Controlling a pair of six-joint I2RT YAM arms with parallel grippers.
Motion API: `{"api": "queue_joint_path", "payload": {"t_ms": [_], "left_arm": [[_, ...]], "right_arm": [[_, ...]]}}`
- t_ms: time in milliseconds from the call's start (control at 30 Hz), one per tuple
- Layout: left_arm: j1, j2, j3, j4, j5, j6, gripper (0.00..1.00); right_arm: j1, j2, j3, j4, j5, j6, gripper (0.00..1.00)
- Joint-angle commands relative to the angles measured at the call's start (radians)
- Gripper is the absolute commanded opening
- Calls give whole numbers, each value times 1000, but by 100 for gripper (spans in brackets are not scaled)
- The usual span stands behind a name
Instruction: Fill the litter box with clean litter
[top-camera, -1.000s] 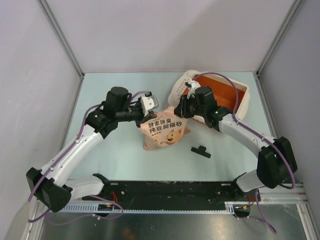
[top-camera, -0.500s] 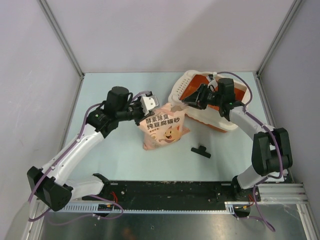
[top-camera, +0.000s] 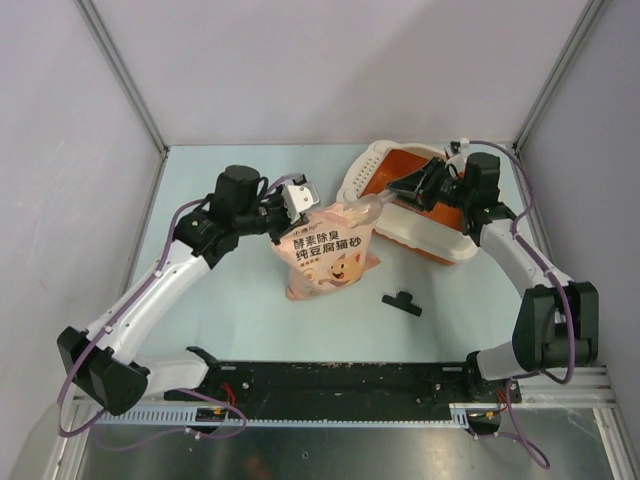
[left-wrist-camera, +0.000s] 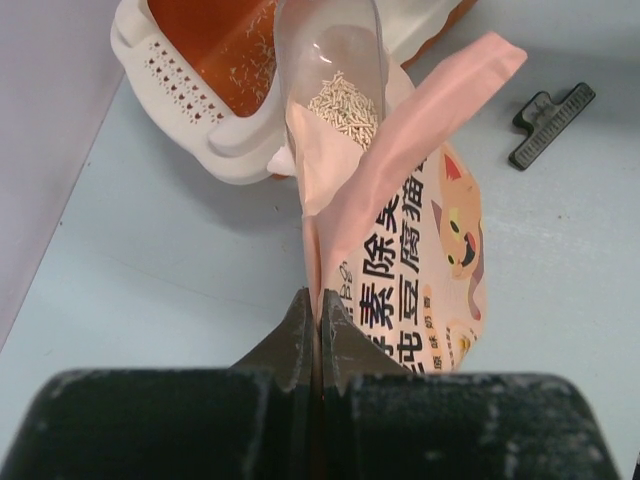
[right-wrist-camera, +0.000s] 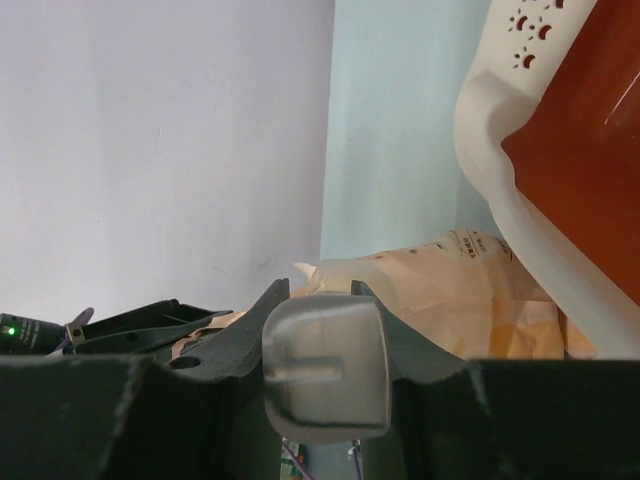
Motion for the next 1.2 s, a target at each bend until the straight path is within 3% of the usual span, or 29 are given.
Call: {"api": "queue_joint_path", "payload": {"t_ms": [0, 233, 400, 600, 967, 1167], "left_arm": [[-3, -6, 82, 51, 16, 11, 0], [-10, -1, 93, 48, 24, 23, 0], [-11, -14, 87, 45, 12, 28, 0], [-11, -18, 91, 42, 6, 41, 0], [-11, -18, 82, 37, 9, 49, 0], [-11, -15, 77, 36, 7, 51, 0]], "right_arm": [[-17, -59, -17, -83, 22, -68, 0], [-23, -85, -57, -52, 66, -26, 0], [-95, -68, -123, 41, -20, 76, 0], [-118, -56, -124, 79, -103, 66, 0], [-169, -76, -126, 76, -115, 74, 0], [-160, -76, -124, 156, -144, 75, 0]]}}
